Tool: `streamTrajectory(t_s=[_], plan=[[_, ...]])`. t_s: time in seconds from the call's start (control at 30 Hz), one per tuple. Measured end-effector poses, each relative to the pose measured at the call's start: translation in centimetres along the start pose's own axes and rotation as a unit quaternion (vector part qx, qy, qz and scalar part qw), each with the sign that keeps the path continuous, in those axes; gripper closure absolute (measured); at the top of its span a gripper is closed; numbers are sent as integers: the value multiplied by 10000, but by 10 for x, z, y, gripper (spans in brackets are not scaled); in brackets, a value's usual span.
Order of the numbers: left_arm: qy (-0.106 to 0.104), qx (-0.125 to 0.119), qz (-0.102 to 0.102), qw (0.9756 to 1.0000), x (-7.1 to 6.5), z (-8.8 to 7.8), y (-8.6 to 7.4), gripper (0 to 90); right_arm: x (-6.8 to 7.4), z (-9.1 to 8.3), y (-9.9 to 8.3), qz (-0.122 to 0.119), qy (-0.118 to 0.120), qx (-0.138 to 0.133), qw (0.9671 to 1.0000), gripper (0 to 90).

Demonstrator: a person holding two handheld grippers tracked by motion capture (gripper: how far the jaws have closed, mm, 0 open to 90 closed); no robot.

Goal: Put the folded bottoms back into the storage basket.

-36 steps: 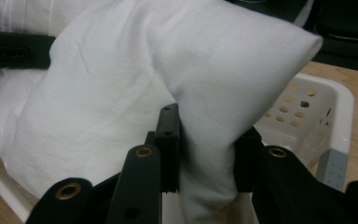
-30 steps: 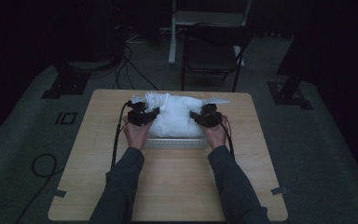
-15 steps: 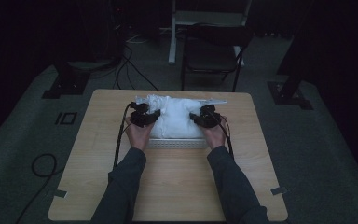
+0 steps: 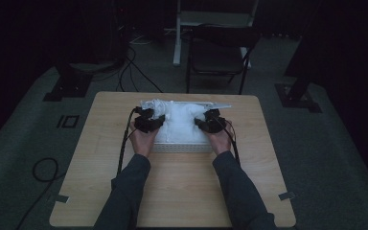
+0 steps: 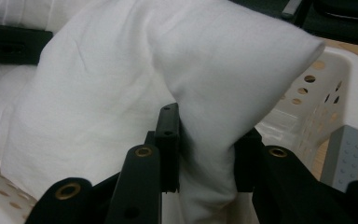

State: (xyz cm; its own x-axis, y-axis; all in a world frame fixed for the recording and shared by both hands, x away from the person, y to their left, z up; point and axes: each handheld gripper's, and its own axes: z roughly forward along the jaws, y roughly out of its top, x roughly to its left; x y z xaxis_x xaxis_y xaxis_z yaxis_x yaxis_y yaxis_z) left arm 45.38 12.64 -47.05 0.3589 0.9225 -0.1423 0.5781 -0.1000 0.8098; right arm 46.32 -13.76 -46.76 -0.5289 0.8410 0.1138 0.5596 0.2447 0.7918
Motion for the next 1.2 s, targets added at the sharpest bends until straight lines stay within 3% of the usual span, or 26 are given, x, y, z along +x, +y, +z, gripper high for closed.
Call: streamTrajectory(t_s=[0.33, 0.63, 0.97, 1.2], plan=[[-5, 88, 30, 10000, 0, 0, -10, 598, 1, 5, -11, -14, 39, 99, 9999, 707], [45, 204, -25, 9998, -2, 5, -17, 595, 3, 8, -18, -105, -73, 194, 9997, 704], [113, 288, 55, 9995, -3, 6, -17, 591, 3, 9, -21, -95, -105, 224, 9996, 701], [293, 469, 259, 9981, -9, 9, -16, 591, 5, 11, -21, -184, -259, 340, 9989, 695]])
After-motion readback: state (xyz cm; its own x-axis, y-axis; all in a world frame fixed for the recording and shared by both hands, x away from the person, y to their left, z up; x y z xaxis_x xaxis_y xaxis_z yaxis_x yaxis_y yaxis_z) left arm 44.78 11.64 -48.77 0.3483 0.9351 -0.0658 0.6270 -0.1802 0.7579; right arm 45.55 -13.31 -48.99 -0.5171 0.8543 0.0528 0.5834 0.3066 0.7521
